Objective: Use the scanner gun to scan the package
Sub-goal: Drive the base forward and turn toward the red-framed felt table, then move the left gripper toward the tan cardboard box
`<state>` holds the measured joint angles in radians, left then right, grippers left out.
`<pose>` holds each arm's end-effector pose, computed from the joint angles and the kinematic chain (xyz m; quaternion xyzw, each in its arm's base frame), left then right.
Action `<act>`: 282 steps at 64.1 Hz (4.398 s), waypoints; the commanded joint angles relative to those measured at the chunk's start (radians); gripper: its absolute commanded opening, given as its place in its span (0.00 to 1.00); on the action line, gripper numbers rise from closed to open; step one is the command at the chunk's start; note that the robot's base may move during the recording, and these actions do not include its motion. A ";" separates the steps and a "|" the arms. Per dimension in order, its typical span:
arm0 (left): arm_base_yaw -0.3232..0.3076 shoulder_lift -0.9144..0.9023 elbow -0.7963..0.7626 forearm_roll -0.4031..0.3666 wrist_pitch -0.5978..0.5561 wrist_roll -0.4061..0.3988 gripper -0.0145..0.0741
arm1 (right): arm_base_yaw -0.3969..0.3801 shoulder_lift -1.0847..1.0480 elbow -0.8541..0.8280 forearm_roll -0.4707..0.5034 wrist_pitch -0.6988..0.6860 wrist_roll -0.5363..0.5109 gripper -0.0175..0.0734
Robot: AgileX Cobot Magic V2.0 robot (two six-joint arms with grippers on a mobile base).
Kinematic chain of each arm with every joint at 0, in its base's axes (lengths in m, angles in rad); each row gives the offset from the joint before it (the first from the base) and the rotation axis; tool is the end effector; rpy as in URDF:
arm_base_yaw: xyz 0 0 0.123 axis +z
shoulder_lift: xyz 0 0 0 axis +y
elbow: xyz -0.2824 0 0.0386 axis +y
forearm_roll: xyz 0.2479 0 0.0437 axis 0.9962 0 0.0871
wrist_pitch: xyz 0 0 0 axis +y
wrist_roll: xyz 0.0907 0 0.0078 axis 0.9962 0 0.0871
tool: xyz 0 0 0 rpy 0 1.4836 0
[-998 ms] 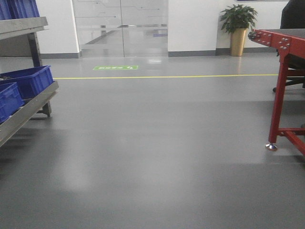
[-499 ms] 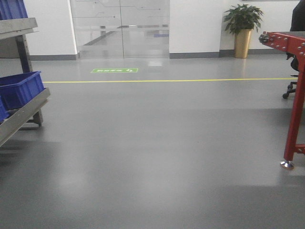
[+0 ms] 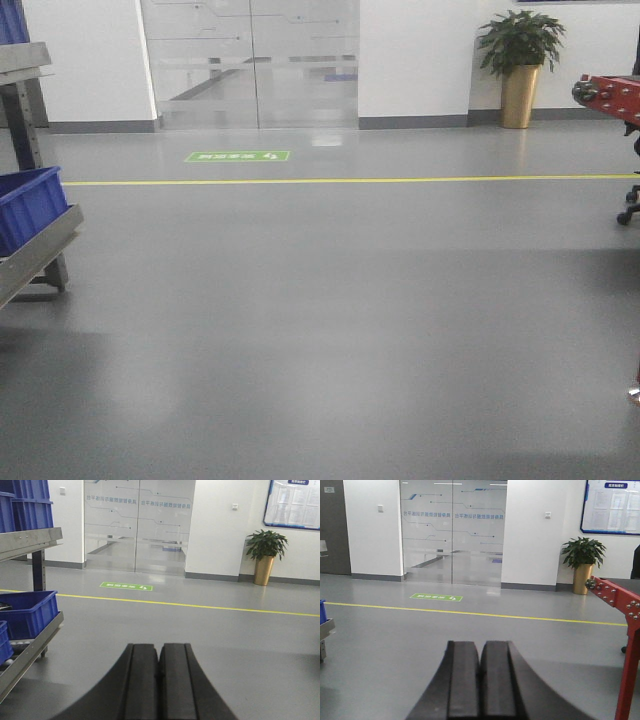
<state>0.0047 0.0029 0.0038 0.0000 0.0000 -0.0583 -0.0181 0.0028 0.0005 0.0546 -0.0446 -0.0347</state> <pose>0.0566 0.0003 0.2116 -0.0214 0.6777 -0.0197 0.7347 0.0560 -0.0012 0.2168 0.0134 0.6601 -0.0001 0.7510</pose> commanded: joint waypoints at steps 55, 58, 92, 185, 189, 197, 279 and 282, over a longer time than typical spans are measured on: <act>0.000 -0.003 -0.004 0.006 -0.018 -0.005 0.04 | 0.001 -0.003 0.000 -0.001 -0.023 -0.002 0.01; 0.000 -0.003 -0.004 0.006 -0.018 -0.005 0.04 | 0.001 -0.003 0.000 -0.001 -0.023 -0.002 0.01; 0.000 -0.003 -0.004 0.006 -0.018 -0.005 0.04 | 0.001 -0.003 0.000 -0.001 -0.023 -0.002 0.01; 0.000 -0.003 -0.004 0.006 -0.018 -0.005 0.04 | 0.001 -0.003 0.000 -0.001 -0.023 -0.002 0.01; 0.000 -0.003 -0.004 0.006 -0.018 -0.005 0.04 | 0.001 -0.003 0.000 -0.001 -0.023 -0.002 0.01; 0.000 -0.003 -0.004 0.006 -0.018 -0.005 0.04 | 0.001 -0.003 0.000 -0.001 -0.023 -0.002 0.01; 0.000 -0.003 -0.004 0.006 -0.018 -0.005 0.04 | 0.001 -0.003 0.000 -0.001 -0.023 -0.002 0.01; 0.000 -0.003 -0.004 0.006 -0.018 -0.005 0.04 | 0.001 -0.003 0.000 -0.001 -0.023 -0.002 0.01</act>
<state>0.0047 0.0029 0.0038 0.0000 0.0000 -0.0583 -0.0181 0.0028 0.0005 0.0546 -0.0446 -0.0347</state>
